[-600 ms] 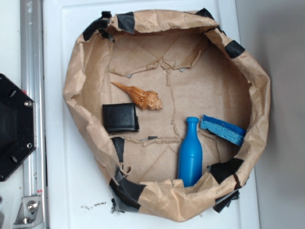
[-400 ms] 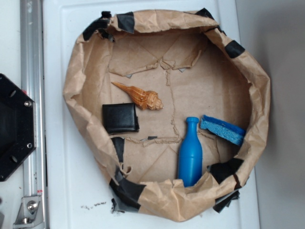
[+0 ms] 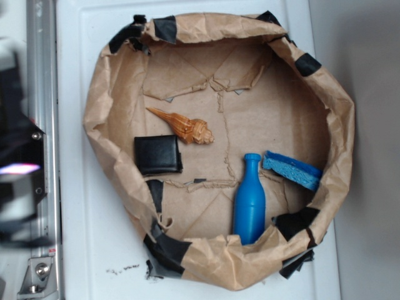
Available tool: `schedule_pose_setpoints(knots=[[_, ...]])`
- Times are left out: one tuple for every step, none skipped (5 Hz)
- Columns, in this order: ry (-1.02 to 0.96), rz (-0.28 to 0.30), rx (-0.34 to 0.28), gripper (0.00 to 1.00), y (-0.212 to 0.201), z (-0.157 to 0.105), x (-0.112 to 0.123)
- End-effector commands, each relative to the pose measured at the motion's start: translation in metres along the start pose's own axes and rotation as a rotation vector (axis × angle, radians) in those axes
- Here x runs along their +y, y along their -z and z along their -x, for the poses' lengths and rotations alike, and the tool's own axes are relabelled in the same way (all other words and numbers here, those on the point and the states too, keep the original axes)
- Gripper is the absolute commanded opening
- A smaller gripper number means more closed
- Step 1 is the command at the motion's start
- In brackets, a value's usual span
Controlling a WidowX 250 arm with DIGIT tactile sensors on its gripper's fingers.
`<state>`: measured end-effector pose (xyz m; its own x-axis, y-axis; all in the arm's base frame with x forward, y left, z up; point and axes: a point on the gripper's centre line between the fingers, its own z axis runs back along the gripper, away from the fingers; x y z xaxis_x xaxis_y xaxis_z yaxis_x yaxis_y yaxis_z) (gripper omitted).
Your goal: Grab the shell.
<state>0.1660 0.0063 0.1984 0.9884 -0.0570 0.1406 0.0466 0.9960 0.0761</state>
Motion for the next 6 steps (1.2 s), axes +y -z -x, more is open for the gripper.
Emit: schedule_pose_setpoints(knots=[[0.007,-0.017,-0.001,1.00,0.062,-0.075,0.012],[0.019,-0.049,0.090,1.00,0.107,-0.082,0.008],[0.036,-0.052,0.132,1.00,0.139,-0.078,0.011],[0.026,-0.066,0.193,1.00,0.174,-0.066,0.019],[0.029,-0.078,0.234,1.00,0.192,-0.060,0.016],[-0.114,-0.024,0.264,0.00,0.189,-0.051,0.020]])
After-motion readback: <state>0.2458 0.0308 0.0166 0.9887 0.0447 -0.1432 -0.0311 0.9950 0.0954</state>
